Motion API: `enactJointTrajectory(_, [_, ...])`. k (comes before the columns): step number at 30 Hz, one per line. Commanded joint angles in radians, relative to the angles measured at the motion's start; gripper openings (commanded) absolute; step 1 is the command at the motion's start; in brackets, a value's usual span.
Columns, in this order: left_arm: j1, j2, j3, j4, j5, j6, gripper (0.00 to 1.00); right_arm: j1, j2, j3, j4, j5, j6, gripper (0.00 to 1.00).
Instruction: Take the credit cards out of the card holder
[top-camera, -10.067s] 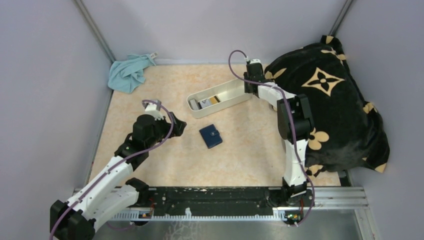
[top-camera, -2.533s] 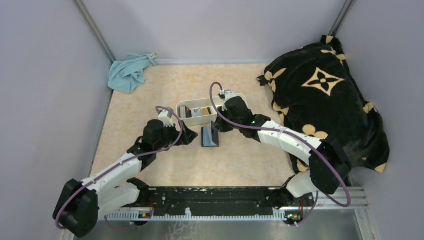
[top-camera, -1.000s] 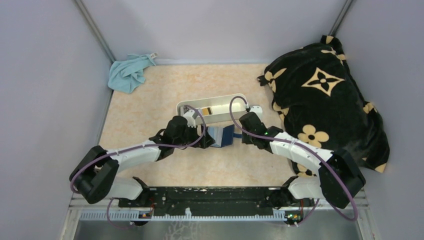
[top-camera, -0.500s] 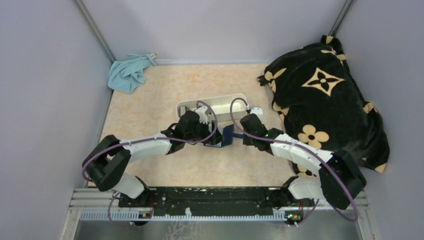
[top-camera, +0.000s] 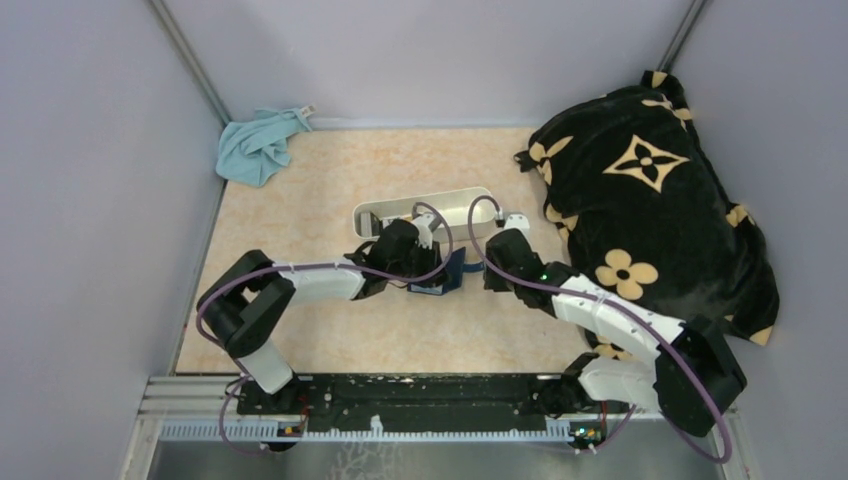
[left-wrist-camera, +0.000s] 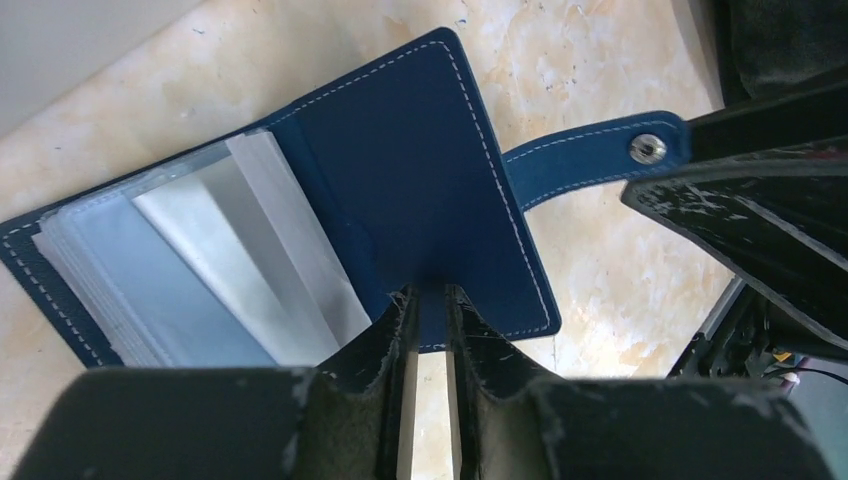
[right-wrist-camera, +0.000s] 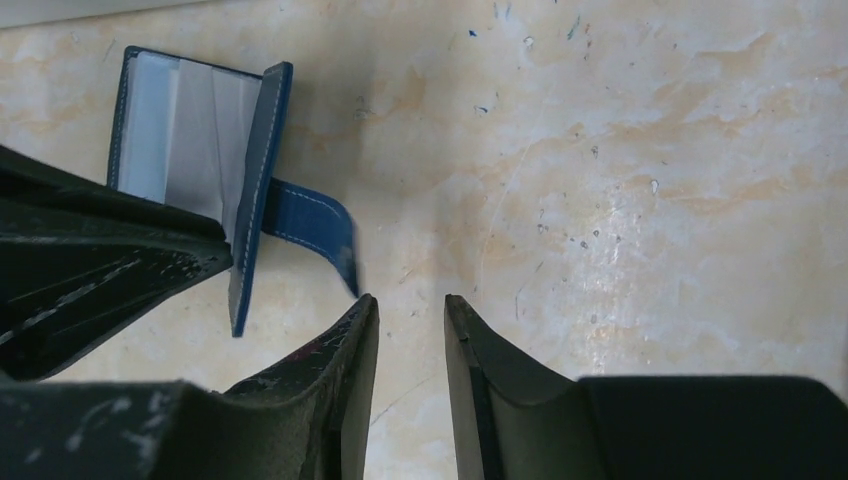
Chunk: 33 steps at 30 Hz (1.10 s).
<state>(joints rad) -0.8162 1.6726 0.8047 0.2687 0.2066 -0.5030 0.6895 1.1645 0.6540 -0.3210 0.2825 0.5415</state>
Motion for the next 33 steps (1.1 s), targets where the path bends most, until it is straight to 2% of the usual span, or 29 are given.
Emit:
enactJointTrajectory(1, [-0.015,0.029,0.038,0.013,0.021,0.009,0.21,-0.008,-0.103,0.000,0.046,-0.054,-0.018,0.31])
enactJointTrajectory(4, [-0.023,0.049,0.050,-0.002,-0.006,0.001,0.21,-0.008,-0.147,0.010,0.060,-0.105,-0.023,0.26])
enactJointTrajectory(10, [-0.052,0.100,0.083,-0.038,-0.027,0.011,0.23,-0.008,-0.111,0.067,0.163,-0.205,-0.013,0.00])
enactJointTrajectory(17, [-0.062,0.047,0.060,-0.034,-0.007,0.000,0.25,-0.008,0.085,0.112,0.226,-0.188,0.012,0.00])
enactJointTrajectory(23, [-0.063,-0.034,0.090,-0.121,-0.038,0.075,0.27,-0.008,0.222,0.077,0.286,-0.167,0.031,0.00])
enactJointTrajectory(27, [-0.061,-0.109,0.055,-0.122,-0.099,0.088,0.52,-0.008,0.257,0.032,0.320,-0.157,0.048,0.00])
enactJointTrajectory(29, [-0.059,-0.147,0.026,-0.119,-0.149,0.077,0.70,-0.009,0.262,0.013,0.325,-0.150,0.049,0.00])
enactJointTrajectory(30, [-0.058,-0.160,0.012,-0.115,-0.168,0.064,0.74,-0.010,0.262,0.003,0.331,-0.153,0.054,0.00])
enactJointTrajectory(33, [-0.047,-0.168,-0.008,-0.117,-0.187,0.043,0.74,-0.009,0.261,-0.028,0.352,-0.166,0.064,0.00])
